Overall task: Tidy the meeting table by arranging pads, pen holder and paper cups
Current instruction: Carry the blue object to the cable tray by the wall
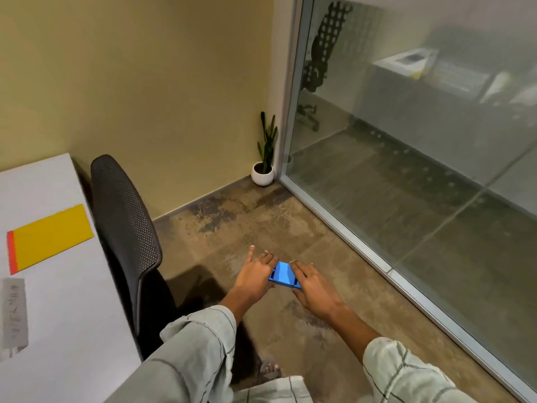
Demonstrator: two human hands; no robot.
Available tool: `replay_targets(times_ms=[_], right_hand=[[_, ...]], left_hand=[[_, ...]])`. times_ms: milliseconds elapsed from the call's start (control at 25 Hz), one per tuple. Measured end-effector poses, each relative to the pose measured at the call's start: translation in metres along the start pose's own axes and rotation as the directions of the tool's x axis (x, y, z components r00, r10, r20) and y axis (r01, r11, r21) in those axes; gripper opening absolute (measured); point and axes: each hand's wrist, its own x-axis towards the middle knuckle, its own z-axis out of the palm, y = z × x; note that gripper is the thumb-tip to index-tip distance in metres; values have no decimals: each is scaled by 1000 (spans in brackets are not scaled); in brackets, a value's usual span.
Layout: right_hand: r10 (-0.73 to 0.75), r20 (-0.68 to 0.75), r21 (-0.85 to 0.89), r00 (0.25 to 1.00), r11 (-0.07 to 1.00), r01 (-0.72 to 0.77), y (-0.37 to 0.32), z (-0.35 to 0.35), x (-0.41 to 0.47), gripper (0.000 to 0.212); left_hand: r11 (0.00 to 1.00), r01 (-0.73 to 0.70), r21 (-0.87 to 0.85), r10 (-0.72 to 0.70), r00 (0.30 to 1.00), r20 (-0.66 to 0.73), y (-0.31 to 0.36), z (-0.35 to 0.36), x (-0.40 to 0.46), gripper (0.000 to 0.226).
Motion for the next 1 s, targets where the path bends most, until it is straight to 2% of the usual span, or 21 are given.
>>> replay_targets(times_ms=[320, 480, 640, 720, 800, 880, 1000], right_hand=[[-237, 34, 6, 971, 972, 237, 43, -37, 184, 64], [-406, 89, -19, 910, 912, 409, 54, -45, 301, 65], [-542, 160, 29, 825, 838, 545, 47, -57, 408, 67], [-619, 148, 6, 771, 780, 625, 36, -68, 457, 68], [-682, 160, 16, 714, 725, 689, 24, -77, 499, 67], [-728, 164, 7, 666, 676, 737, 10, -81, 534, 67], [-793, 197, -3, 577, 588, 809, -19, -86, 585, 67]], left_hand=[[970, 237, -46, -239, 970, -47, -91, -33, 112, 68], [917, 391, -76, -395, 917, -52, -156, -39, 168, 67], [813, 571, -111, -574, 819, 3, -212, -57, 208, 69], [759, 643, -101, -649, 760, -37, -236, -71, 222, 69], [692, 713, -114, -717, 697, -2, -260, -85, 232, 69], [637, 759, -132, -768, 640, -26, -281, -92, 238, 65], [554, 817, -157, -827, 563, 11, -325, -101, 246, 61]])
